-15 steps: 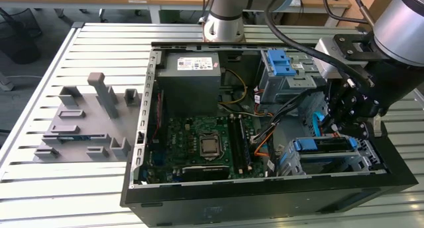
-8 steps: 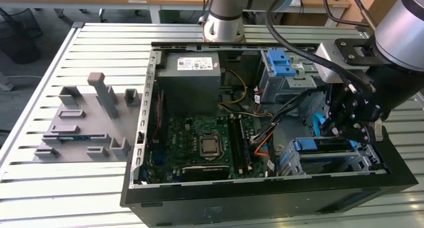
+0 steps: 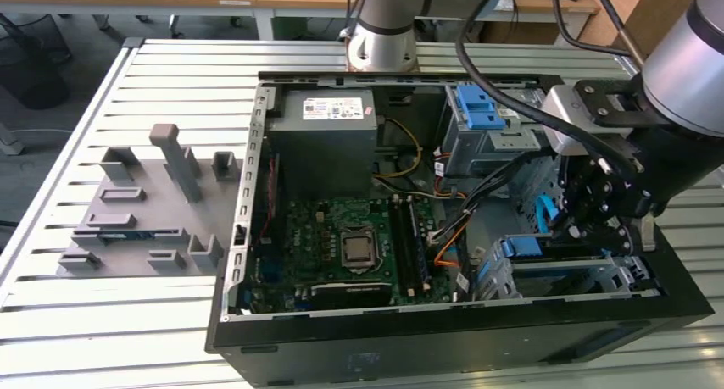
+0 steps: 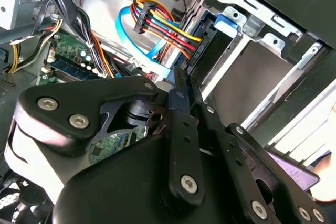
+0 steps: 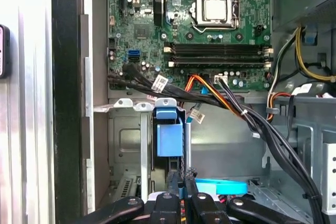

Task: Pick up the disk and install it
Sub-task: 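Insert the second disk wire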

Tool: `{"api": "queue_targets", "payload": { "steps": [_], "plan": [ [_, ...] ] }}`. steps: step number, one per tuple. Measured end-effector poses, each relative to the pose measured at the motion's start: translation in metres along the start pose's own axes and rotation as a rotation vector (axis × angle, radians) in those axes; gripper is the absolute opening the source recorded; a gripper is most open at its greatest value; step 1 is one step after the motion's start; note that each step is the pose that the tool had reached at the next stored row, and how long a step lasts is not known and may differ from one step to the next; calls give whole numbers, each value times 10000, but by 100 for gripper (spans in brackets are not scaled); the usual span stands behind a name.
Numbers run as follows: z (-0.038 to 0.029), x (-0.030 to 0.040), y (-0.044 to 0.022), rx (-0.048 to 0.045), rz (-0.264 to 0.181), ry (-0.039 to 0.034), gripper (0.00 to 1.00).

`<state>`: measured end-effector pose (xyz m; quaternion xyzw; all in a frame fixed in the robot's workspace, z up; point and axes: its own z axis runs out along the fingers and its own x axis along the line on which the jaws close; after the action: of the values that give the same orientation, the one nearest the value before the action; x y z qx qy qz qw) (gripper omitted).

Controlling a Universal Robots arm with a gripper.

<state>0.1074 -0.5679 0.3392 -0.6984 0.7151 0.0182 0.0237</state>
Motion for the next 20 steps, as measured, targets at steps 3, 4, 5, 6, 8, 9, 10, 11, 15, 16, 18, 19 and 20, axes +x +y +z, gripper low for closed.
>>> {"api": "queue_targets", "payload": {
  "steps": [3, 4, 5, 6, 8, 9, 10, 11, 15, 16, 18, 19, 20],
  "plan": [
    [5, 0, -1, 0, -4, -2, 16],
    [13, 0, -2, 0, -5, -6, 16],
    [21, 1, -4, 0, -5, -5, 16],
    [27, 1, -8, -1, -5, -3, 16],
    [30, 1, -16, -5, -5, 0, 16],
    [32, 1, -21, -7, -5, -1, 16],
    [35, 1, -24, -8, -5, -2, 16],
    [39, 1, -26, -9, -4, -2, 16],
    [52, 2, -27, -9, -4, -2, 16],
    [55, 2, -27, -9, -5, -1, 16],
    [61, 2, -27, -8, -5, -2, 16],
    [66, 3, -27, -9, -4, -6, 16],
    [66, 3, -29, -9, -5, -4, 16]
  ]
}}
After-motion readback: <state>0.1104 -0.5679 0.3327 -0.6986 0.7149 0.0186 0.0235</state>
